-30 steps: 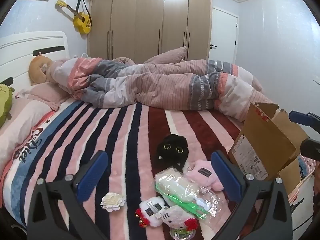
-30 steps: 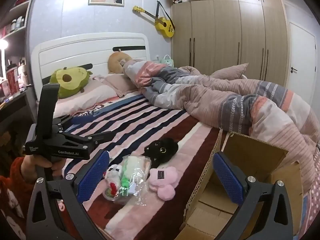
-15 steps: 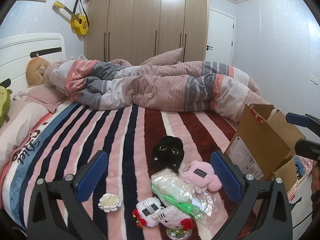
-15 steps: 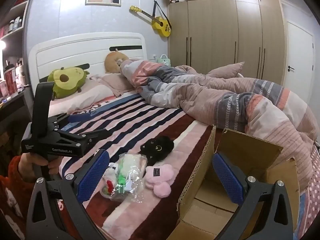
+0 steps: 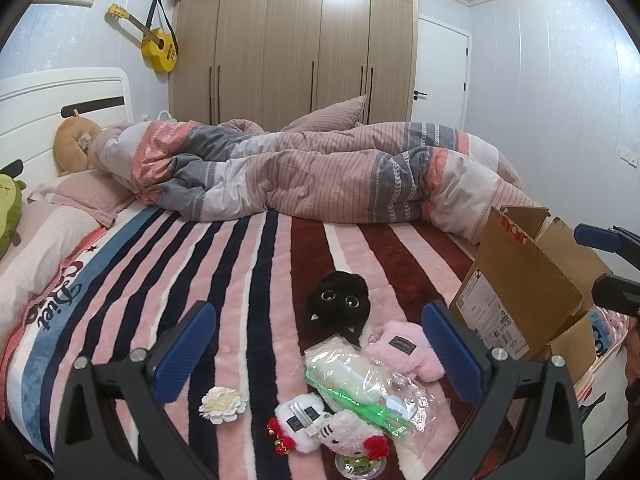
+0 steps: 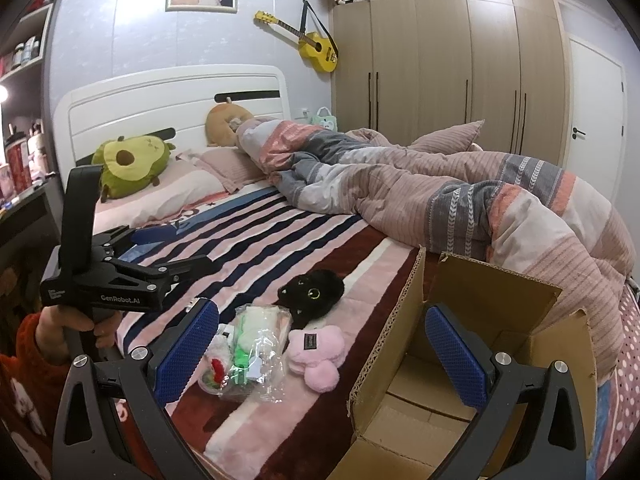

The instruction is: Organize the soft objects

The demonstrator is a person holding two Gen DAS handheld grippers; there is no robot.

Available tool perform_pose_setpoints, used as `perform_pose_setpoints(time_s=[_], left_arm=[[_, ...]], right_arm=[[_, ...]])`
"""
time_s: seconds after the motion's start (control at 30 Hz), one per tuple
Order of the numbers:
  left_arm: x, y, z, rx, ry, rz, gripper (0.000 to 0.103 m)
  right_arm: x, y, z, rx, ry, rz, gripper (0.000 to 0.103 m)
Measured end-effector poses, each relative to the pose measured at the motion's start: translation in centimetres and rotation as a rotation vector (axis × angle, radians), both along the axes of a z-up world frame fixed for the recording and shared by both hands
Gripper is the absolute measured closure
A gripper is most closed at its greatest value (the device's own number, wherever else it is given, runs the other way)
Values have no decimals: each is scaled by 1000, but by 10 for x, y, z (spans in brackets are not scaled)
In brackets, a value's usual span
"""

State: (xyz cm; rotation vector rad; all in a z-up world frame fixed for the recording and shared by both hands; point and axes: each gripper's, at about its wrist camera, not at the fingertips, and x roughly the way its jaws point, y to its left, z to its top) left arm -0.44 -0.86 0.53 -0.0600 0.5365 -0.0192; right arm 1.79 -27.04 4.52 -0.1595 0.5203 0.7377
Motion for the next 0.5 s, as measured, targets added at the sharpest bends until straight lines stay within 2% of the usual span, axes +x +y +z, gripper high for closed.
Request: perform_pose_setpoints(time_s=[0.5], left_arm=[[-2, 1, 0, -1, -1, 0, 0]], right_arm=[[0, -2, 1, 1, 2, -1, 0]])
